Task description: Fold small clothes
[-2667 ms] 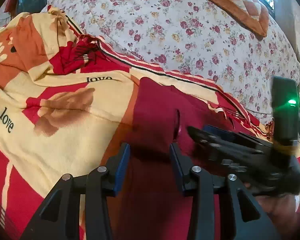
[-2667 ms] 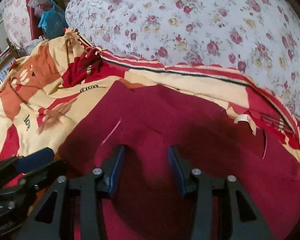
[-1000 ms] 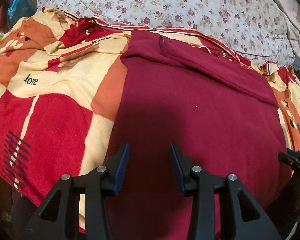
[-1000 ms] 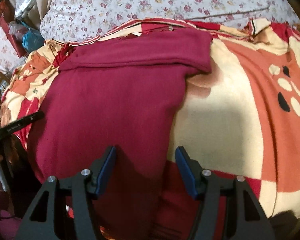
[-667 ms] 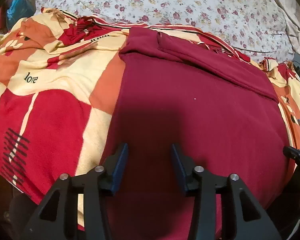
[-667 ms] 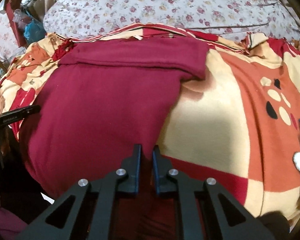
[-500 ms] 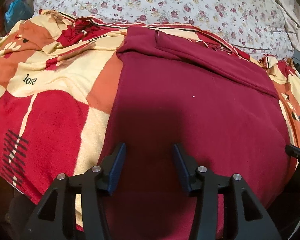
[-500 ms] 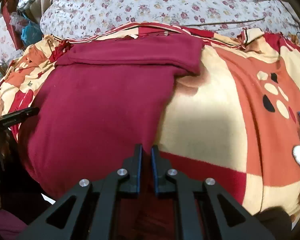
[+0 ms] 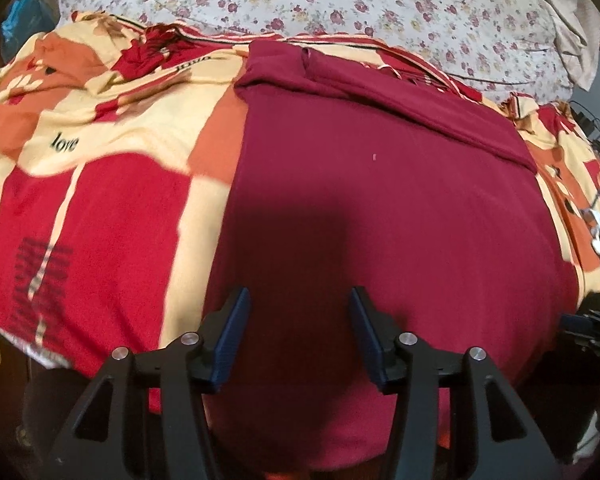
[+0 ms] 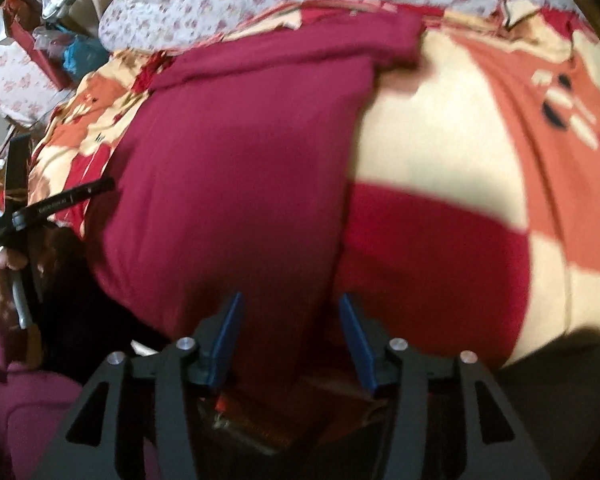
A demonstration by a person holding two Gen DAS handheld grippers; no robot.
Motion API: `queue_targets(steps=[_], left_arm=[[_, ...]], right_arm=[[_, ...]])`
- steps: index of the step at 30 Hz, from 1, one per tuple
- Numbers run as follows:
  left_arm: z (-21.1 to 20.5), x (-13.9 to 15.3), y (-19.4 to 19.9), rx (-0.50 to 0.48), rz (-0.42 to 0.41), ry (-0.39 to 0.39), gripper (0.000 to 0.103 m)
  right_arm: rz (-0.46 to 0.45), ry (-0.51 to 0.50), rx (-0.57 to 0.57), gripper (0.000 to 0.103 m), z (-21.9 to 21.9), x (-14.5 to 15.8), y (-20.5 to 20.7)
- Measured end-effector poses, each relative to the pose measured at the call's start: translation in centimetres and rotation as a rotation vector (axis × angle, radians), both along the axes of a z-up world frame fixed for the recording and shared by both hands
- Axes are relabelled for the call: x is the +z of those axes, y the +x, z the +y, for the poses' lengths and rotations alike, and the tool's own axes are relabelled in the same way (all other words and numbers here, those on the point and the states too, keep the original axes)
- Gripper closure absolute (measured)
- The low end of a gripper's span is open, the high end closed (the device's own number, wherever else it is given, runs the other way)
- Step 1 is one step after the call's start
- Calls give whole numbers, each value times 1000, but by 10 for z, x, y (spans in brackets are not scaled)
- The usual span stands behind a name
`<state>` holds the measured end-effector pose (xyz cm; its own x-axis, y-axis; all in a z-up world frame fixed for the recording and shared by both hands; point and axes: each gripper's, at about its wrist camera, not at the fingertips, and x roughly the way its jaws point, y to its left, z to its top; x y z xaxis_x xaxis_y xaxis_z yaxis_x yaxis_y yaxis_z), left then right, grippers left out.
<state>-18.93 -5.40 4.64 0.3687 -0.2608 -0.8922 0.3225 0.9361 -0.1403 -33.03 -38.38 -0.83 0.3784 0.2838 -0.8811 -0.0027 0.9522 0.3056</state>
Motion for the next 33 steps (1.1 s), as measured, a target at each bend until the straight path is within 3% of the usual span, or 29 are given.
queue_targets(steps=[7, 17, 23, 27, 33], left_arm=[[30, -7, -29, -19, 87, -32, 72], [39, -23, -52, -43, 166, -2, 72], [57, -19, -49, 62, 166, -17, 72], [56, -21, -48, 44, 172, -5, 72], [37, -46, -38, 19, 247, 35, 72]], right_arm=[[64, 68, 46, 39, 14, -22, -6], [106, 77, 119, 36, 41, -41, -12], [124, 91, 109, 36, 39, -44, -9], [123, 100, 112, 32, 40, -45, -9], [125, 101, 105, 32, 44, -50, -6]])
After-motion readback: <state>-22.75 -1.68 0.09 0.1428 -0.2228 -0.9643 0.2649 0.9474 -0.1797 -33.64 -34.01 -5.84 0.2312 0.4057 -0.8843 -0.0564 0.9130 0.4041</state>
